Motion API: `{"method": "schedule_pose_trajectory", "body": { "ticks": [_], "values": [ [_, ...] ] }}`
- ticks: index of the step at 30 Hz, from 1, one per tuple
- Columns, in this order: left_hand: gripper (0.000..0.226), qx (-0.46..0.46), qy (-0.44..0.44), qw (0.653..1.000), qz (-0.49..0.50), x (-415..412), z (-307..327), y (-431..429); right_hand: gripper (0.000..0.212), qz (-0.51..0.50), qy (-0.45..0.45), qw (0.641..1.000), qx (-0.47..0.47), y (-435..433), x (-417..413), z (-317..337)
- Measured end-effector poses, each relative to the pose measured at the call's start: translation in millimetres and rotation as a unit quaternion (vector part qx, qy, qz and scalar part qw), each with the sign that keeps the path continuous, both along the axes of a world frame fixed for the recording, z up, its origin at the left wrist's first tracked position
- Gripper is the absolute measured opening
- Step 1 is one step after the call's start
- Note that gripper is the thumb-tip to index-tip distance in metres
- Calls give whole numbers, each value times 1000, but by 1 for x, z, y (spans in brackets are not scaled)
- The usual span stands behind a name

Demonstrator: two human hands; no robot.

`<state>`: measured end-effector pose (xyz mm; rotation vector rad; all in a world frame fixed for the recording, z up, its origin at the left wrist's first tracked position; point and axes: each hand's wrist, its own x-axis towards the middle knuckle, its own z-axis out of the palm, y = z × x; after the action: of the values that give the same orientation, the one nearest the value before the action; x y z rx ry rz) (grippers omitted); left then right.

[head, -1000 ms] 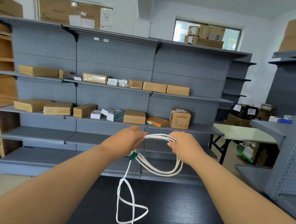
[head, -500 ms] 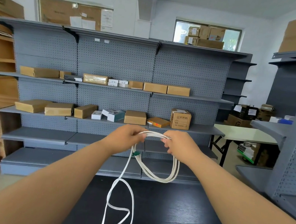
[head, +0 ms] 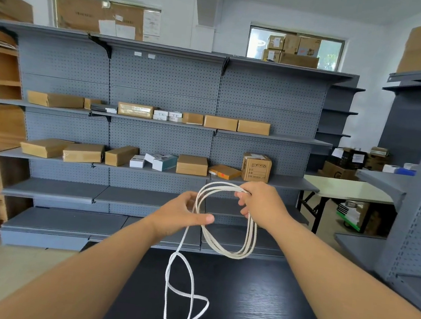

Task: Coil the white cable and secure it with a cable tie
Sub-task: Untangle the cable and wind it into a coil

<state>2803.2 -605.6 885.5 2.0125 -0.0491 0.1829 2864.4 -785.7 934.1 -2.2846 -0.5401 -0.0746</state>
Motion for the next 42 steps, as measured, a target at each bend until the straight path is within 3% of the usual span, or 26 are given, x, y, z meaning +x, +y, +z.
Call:
{"method": "schedule_pose_trajectory", "body": {
  "ticks": [4,10,16,20,26,31,37,42],
  "values": [
    [36,-11,4,1000,-9,-2,5,1,24,-26,-34,999,-28,-2,6,-4],
    [71,49,38,997,-38,-2,2,-3,25,-54,-40,997,-36,-3,10,-6],
    [35,-14,-19,999,45,6,-1,1,23,-53,-49,997,-13,1,10,-10],
    [16,-97,-50,992,70,5,5,-1,25,-52,-76,994,-66,3,5,-13],
    [12,-149,-106,979,89,6,9,-3,23,-30,-78,994,-77,3,0,-16],
    [12,16,-176,973,147,5,16,-10,19,2,-56,997,-49,6,-3,-17],
    [8,66,-197,965,161,5,22,-16,20,31,-61,997,-39,9,-9,-12],
    [22,208,-240,932,175,9,20,-15,24,65,-73,995,-29,10,-14,-7]
  ]
}}
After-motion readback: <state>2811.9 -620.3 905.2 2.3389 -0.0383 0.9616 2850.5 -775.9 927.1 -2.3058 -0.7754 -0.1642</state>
